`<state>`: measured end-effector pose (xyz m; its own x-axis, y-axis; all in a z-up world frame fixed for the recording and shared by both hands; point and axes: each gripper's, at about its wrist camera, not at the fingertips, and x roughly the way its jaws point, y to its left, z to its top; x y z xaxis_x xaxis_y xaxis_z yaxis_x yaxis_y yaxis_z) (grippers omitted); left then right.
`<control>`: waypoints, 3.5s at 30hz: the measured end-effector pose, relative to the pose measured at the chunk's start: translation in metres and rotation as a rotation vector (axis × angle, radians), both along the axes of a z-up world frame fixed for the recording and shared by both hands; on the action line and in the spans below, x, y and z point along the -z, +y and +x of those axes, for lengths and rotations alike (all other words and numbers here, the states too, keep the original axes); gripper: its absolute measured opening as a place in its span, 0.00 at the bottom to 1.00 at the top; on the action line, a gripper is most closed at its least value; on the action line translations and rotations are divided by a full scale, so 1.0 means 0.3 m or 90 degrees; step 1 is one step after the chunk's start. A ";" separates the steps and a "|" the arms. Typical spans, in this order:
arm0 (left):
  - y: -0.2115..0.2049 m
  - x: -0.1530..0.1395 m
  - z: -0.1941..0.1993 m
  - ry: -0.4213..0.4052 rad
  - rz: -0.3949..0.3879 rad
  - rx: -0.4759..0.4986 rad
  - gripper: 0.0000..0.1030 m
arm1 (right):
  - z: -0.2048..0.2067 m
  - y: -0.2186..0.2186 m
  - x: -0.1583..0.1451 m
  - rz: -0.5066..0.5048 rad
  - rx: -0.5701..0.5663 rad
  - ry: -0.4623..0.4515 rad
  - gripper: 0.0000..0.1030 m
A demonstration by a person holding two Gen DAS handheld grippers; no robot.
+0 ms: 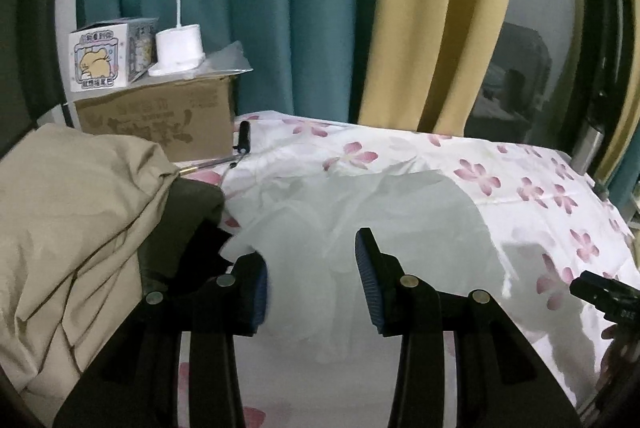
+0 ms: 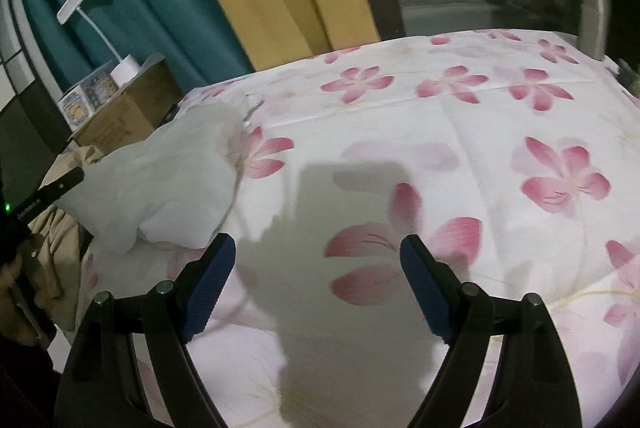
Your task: Fold large clothes
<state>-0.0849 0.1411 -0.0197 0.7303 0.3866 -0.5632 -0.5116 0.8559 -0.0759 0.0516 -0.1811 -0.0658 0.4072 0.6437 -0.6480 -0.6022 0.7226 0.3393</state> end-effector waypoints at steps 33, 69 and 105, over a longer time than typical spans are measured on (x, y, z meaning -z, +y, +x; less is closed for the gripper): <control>-0.410 -0.123 0.223 -0.080 0.074 0.273 0.77 | -0.030 -0.333 -0.224 -0.022 0.177 -0.132 0.82; -0.513 -0.419 -0.073 -0.287 0.156 0.213 0.77 | -0.361 -0.291 -0.639 0.032 0.169 -0.418 0.92; -0.431 -0.293 0.009 -0.204 0.071 0.194 0.77 | -0.290 -0.254 -0.519 0.005 0.166 -0.337 0.93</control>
<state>-0.0823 0.0119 0.0681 0.9507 0.1728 -0.2577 -0.2010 0.9757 -0.0875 -0.0355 -0.2574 0.0898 0.8192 0.4829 -0.3092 -0.4939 0.8682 0.0476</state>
